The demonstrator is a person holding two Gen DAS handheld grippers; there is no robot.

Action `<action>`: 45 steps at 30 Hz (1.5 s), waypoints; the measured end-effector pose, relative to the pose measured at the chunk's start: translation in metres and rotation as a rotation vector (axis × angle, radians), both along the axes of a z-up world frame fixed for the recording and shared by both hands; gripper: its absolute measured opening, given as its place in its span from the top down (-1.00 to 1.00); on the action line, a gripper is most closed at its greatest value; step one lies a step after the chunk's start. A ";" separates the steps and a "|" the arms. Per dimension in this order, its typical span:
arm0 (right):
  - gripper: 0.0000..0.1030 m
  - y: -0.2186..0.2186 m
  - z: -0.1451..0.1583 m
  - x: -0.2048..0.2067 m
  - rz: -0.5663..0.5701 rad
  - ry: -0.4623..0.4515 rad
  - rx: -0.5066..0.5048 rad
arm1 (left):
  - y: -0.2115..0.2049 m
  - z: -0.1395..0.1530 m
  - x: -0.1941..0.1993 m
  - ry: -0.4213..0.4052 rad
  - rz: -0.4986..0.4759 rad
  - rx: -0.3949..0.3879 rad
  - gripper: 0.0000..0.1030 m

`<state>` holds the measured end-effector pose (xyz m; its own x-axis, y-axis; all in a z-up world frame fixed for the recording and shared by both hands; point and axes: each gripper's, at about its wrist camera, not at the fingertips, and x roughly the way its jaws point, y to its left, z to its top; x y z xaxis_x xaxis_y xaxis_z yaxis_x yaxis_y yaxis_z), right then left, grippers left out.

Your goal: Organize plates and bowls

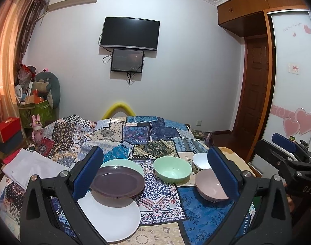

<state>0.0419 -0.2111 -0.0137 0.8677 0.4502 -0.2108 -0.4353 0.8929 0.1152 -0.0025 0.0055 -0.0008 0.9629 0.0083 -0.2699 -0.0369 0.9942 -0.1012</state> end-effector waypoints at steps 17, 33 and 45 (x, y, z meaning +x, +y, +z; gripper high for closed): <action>-1.00 0.001 0.000 -0.001 0.000 -0.001 0.002 | 0.003 -0.002 0.002 0.013 -0.014 -0.013 -1.00; -1.00 0.002 -0.001 0.000 0.000 0.000 0.000 | 0.004 -0.004 0.007 0.027 -0.009 -0.018 -1.00; -1.00 0.002 -0.002 0.000 0.001 0.002 -0.001 | 0.006 -0.006 0.008 0.033 -0.006 -0.025 -1.00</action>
